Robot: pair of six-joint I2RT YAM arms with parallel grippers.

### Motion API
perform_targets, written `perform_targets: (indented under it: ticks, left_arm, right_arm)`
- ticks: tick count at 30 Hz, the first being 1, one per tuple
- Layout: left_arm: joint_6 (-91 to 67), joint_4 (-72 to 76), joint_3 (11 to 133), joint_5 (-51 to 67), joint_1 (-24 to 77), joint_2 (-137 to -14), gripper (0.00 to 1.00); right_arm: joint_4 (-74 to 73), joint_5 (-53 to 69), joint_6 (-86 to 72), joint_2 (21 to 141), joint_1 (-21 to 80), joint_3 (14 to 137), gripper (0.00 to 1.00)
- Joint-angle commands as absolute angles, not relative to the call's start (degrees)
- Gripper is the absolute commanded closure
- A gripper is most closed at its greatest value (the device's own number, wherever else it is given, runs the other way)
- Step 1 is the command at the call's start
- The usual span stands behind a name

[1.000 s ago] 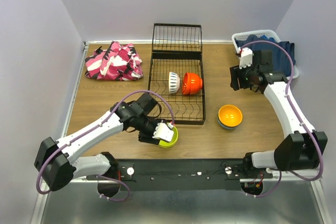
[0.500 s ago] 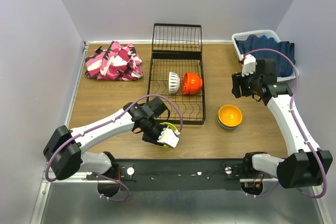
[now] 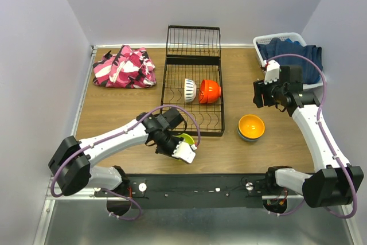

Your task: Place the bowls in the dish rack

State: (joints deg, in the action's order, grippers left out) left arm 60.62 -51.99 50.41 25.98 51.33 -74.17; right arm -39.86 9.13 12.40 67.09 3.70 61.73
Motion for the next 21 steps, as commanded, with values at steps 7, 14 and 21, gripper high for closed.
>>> perform_targets:
  ticks: [7,14,21]
  left_arm:
    - [62.66,-51.85,50.62,25.13,52.56,-75.32,0.81]
    - [64.59,-59.84,56.33,26.54,52.56,-75.41,0.93]
    - [64.08,-65.12,61.59,29.18,52.56,-73.92,0.95]
  right_arm:
    - [-39.20,8.88,11.69,66.53,3.96,61.00,0.31]
    - [-39.46,9.05,11.86,67.41,3.96,61.96,0.31]
    - [-40.34,9.84,11.95,68.55,4.04,62.84,0.31]
